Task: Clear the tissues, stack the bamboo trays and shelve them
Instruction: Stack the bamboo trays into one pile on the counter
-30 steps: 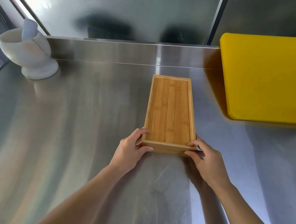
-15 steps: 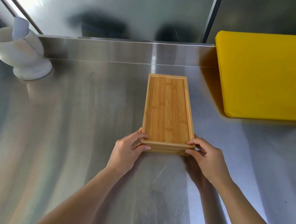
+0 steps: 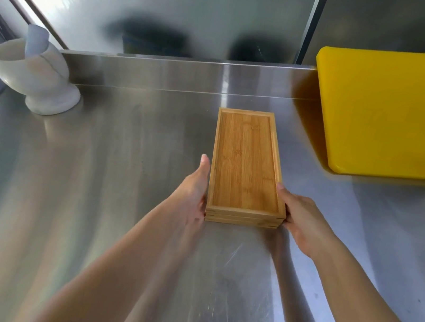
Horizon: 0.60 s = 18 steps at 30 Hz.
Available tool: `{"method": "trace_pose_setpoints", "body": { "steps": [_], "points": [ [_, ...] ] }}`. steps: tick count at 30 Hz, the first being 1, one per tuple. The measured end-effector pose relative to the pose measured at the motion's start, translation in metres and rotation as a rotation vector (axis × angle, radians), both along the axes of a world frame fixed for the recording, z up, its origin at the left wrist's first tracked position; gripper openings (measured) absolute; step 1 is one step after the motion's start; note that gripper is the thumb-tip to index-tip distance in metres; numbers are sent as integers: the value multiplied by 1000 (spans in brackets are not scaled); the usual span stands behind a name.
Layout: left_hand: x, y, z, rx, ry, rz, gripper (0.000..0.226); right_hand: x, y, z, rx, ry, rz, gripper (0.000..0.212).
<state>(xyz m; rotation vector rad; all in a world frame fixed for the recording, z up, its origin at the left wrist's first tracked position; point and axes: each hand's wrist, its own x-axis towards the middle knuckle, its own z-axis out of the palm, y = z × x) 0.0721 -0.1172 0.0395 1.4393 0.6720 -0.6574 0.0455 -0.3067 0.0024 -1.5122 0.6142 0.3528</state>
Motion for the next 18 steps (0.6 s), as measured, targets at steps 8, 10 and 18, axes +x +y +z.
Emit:
{"method": "trace_pose_setpoints", "body": {
  "steps": [8, 10, 18],
  "points": [
    [25, -7, -33, 132, 39, -105, 135, 6, 1, -3, -4, 13, -78, 64],
    [22, -9, -20, 169, 62, -102, 117, 6, 2, -3, -7, 10, -79, 64],
    [31, 3, -24, 214, 104, -171, 91, -1, -1, 11, 44, 4, -80, 41]
  ]
}}
